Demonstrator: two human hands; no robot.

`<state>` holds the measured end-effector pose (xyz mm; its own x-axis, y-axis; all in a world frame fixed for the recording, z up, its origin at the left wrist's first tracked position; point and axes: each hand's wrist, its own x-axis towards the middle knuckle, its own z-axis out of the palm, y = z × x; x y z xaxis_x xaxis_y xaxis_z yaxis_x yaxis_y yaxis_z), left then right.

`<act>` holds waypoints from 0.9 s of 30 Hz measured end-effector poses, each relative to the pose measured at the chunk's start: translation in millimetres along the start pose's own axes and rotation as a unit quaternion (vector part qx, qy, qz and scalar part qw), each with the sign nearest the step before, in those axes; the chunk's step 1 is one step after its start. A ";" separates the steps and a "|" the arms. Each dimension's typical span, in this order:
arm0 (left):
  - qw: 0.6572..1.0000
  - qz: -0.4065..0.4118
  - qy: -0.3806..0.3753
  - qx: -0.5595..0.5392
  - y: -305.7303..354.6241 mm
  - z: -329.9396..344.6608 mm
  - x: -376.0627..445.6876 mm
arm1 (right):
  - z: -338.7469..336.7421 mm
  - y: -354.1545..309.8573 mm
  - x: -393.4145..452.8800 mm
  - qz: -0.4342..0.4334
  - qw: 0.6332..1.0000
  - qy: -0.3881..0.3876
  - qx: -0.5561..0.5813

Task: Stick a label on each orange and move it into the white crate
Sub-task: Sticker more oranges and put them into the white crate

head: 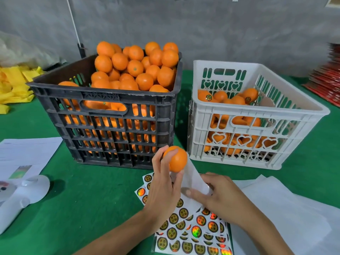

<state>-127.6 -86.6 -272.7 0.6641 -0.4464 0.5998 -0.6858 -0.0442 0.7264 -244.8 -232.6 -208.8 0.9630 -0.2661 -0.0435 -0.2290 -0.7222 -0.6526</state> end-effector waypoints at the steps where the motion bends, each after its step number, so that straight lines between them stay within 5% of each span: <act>1: 1.000 0.003 0.004 -0.001 -0.3 -0.6 0.8 | 0.8 0.7 0.9 0.020 0.996 -0.042 0.072; 5: 0.999 0.018 0.014 -0.041 -2.8 -7.4 9.2 | -3.3 11.7 4.7 0.051 0.972 -0.040 0.227; 16: 0.991 0.106 -0.084 -0.009 4.5 -3.8 -0.5 | -7.4 22.3 12.1 0.087 0.958 0.020 0.271; 21: 0.993 -0.008 -0.089 -0.079 8.5 -1.0 -2.9 | 6.2 22.4 17.5 0.073 0.962 0.143 0.220; 27: 0.982 -0.078 -0.113 -0.126 13.4 -11.1 11.0 | -0.4 21.1 14.8 0.083 0.952 0.044 0.291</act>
<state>-126.1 -82.2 -252.6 0.6522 -0.6405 0.4054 -0.4663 0.0826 0.8807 -235.4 -252.0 -223.0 0.8990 -0.4167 -0.1346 -0.2335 -0.1960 -0.9524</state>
